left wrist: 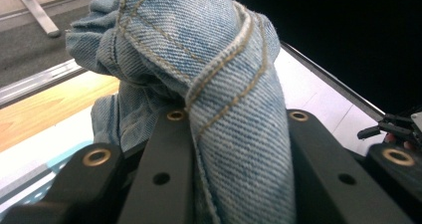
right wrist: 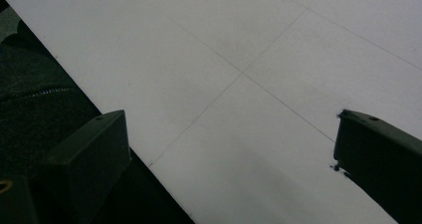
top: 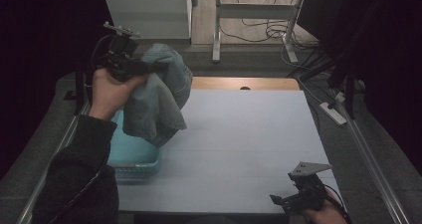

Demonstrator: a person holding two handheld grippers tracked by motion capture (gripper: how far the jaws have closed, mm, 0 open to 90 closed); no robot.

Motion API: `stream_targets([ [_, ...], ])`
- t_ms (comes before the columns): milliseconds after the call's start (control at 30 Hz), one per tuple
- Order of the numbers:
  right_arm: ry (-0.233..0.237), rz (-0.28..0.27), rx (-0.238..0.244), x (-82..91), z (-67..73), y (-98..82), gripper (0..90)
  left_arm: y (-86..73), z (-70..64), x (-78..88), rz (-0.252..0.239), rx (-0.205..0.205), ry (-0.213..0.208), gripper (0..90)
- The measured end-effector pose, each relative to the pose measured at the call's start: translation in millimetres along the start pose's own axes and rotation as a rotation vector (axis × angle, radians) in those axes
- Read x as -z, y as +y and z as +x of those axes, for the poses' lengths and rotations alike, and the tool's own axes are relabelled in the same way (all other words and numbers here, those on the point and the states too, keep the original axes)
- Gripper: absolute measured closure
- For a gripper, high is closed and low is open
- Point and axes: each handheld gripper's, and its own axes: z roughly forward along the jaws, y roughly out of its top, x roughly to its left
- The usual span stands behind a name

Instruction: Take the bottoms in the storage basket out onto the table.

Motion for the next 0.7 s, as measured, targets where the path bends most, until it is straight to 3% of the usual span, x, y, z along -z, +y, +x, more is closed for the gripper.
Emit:
stream_targets([
  [300, 0.001, -0.001, 0.000, 0.2, -0.1, -0.1, 1.3, 14.9, -18.2, -11.1, 0.008, -0.044, -0.021, 77.1],
  [700, 0.005, 0.001, 0.000, 0.8, -0.1, -0.3, 1.3, 29.3, -40.6, -30.5, 0.019, -0.088, -0.079, 77.0],
])
